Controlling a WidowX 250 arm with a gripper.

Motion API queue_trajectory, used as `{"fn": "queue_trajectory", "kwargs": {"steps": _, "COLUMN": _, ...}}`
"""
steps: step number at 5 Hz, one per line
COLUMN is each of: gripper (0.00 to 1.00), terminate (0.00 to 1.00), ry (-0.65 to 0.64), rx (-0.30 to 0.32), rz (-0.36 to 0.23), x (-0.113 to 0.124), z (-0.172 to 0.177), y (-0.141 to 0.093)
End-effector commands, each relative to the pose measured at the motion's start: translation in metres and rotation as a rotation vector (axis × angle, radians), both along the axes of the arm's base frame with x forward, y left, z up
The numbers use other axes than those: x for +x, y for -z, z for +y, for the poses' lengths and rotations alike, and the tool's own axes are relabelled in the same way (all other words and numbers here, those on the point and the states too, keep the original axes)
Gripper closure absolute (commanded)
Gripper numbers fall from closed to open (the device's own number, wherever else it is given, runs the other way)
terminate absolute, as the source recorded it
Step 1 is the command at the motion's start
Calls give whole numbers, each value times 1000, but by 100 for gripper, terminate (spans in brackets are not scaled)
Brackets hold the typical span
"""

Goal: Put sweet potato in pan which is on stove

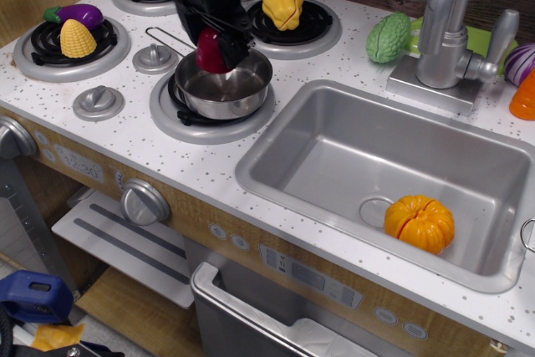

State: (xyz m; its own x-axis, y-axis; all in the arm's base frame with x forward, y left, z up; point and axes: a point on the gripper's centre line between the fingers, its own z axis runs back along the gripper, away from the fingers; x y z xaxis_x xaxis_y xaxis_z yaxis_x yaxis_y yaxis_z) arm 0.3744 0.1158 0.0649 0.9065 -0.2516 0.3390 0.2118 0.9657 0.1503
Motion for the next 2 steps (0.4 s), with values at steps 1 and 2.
{"fn": "queue_trajectory", "kwargs": {"steps": 1, "gripper": 0, "terminate": 0, "ry": 13, "rx": -17, "rz": -55, "x": 5, "z": 10, "y": -2}}
{"fn": "queue_trajectory", "kwargs": {"steps": 2, "gripper": 0, "terminate": 100, "ry": 13, "rx": -17, "rz": -55, "x": 5, "z": 10, "y": -2}}
